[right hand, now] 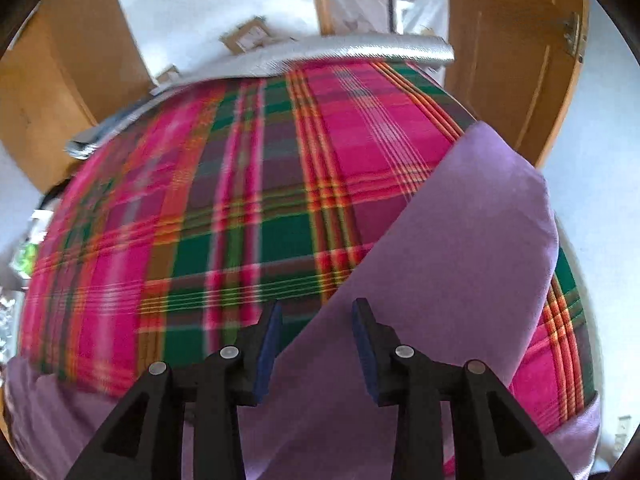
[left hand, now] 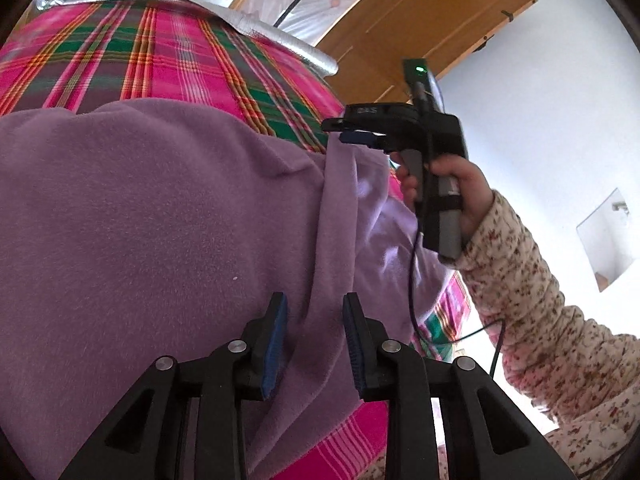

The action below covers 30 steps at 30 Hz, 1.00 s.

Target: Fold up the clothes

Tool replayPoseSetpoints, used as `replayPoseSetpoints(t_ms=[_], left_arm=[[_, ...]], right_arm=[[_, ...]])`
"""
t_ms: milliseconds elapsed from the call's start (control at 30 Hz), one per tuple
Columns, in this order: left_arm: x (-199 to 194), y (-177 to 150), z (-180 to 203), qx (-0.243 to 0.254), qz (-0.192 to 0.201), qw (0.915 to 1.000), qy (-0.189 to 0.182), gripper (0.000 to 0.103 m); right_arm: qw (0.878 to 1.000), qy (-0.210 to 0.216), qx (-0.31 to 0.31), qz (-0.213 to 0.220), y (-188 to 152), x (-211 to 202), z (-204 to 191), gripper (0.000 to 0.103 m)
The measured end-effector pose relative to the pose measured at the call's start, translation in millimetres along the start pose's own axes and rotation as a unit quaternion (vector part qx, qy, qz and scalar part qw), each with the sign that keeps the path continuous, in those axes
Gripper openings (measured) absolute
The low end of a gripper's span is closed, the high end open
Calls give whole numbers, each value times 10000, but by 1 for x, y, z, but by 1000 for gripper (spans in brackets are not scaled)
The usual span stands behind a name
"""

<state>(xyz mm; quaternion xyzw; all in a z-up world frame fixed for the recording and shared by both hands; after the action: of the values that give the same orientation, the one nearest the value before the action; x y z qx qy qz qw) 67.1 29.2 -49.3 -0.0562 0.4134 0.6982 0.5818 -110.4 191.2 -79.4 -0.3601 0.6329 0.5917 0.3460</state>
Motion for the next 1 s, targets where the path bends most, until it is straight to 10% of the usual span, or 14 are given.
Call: replayPoseSetpoints(t_ms=[400,1000], left_arm=[[2,-1,1,31,-104,9999,8,29],[10,-8,29,1072,-108,9892,994,29]], right_arm=[[9996,-220,95,135,-4,-5,13,3],[9917,113,885,929,-31,-79,84,2]])
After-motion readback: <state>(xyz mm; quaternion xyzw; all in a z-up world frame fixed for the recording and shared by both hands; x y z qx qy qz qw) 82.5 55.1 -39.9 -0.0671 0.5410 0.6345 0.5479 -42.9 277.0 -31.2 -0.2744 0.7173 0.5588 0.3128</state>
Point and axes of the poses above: each gripper's, at about its wrist camera, not at the fingertips, and x roughly the way its jaws point, z to its right, y to its top, the point moved 6 cm from there along x, roughly the way its jaws point, and after that the axes turned 3 degrees about -y, right-handed, at the moved point
